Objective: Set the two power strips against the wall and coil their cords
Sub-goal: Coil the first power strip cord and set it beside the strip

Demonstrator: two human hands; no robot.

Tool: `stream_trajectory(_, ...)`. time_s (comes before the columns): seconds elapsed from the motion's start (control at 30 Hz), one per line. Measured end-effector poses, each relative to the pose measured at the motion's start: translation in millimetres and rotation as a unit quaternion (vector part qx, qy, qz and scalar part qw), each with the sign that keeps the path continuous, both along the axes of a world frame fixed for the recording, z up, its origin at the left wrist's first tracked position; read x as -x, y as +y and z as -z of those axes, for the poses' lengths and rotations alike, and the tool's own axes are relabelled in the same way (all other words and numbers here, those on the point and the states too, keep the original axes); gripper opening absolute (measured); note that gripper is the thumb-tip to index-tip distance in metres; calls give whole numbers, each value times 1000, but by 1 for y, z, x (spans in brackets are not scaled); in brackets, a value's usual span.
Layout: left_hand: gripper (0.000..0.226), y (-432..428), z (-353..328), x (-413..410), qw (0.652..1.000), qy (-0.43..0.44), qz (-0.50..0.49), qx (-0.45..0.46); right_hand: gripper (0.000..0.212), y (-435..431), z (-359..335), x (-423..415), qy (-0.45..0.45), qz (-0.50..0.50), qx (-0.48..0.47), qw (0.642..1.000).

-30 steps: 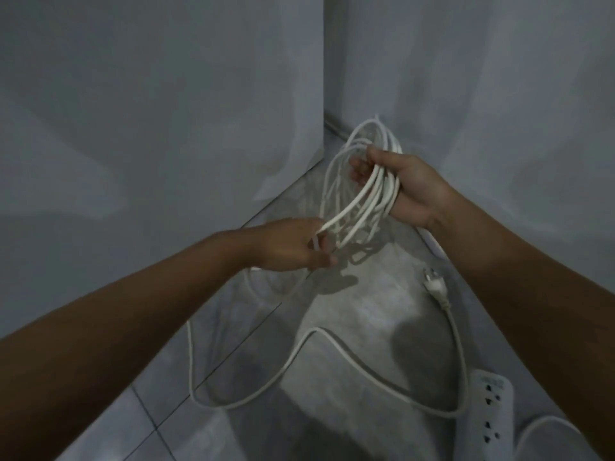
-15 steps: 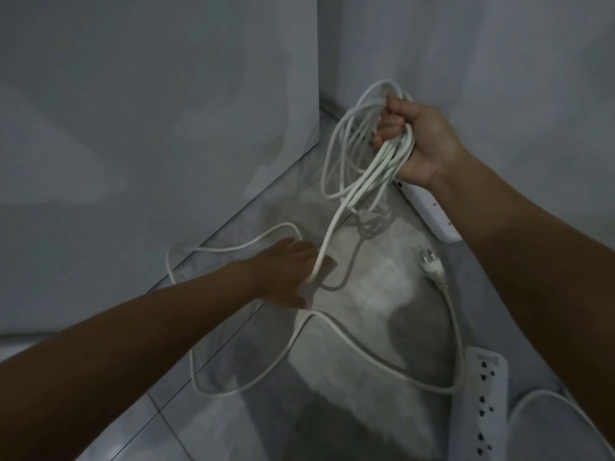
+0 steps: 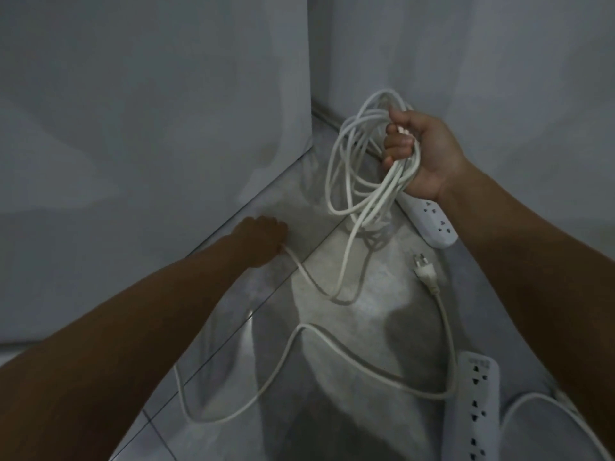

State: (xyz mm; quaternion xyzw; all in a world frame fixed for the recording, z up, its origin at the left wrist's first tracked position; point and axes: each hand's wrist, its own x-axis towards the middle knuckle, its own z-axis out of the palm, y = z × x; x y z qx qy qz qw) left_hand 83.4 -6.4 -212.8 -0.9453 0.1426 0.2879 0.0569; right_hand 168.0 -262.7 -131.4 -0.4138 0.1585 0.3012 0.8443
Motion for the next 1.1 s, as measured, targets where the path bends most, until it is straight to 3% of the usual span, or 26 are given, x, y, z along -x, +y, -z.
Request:
stream_trajectory(0.1,50,1,-8,0,985,77,-148,36,32,-1,1,2,-13,-19,31,999)
stream_trajectory(0.17,33,1,-18,-6,954,129,-253,98,30,1,2,5,-24,-37,58,997)
stream_trajectory(0.23,33,-4,-30,-17,874,177,-398,215,28,4,3,7,-35,-54,83,994)
stream_trajectory(0.3,39,-16,-49,-28,751,157,-524,370,27,10,5,10,-39,-67,103,992)
stream_trajectory(0.37,39,-33,-72,-41,652,98,-569,491,27,16,7,13,-42,-73,121,989)
stream_trajectory(0.4,38,-44,-86,-46,631,69,-563,530,26,18,8,13,-46,-72,130,988)
stream_trajectory(0.5,34,-70,-115,-52,654,-24,-489,577,25,21,7,13,-58,-63,148,985)
stream_trajectory(0.53,32,-77,-119,-50,684,-48,-440,580,25,22,7,12,-61,-62,152,985)
stream_trajectory(0.63,28,-87,-110,-33,826,-107,-220,507,30,26,10,12,-69,-55,154,984)
stream_trajectory(0.67,26,-89,-103,-26,852,-119,-165,482,34,27,12,11,-71,-54,154,984)
stream_trajectory(0.77,26,-93,-89,-13,875,-161,-106,445,41,27,14,12,-70,-74,157,982)
stream_trajectory(0.93,33,-101,-81,-5,920,-190,-40,342,27,23,15,14,-46,-98,168,980)
stream_trajectory(1.1,39,-106,-73,15,950,-188,-54,244,20,21,18,15,-19,-61,142,988)
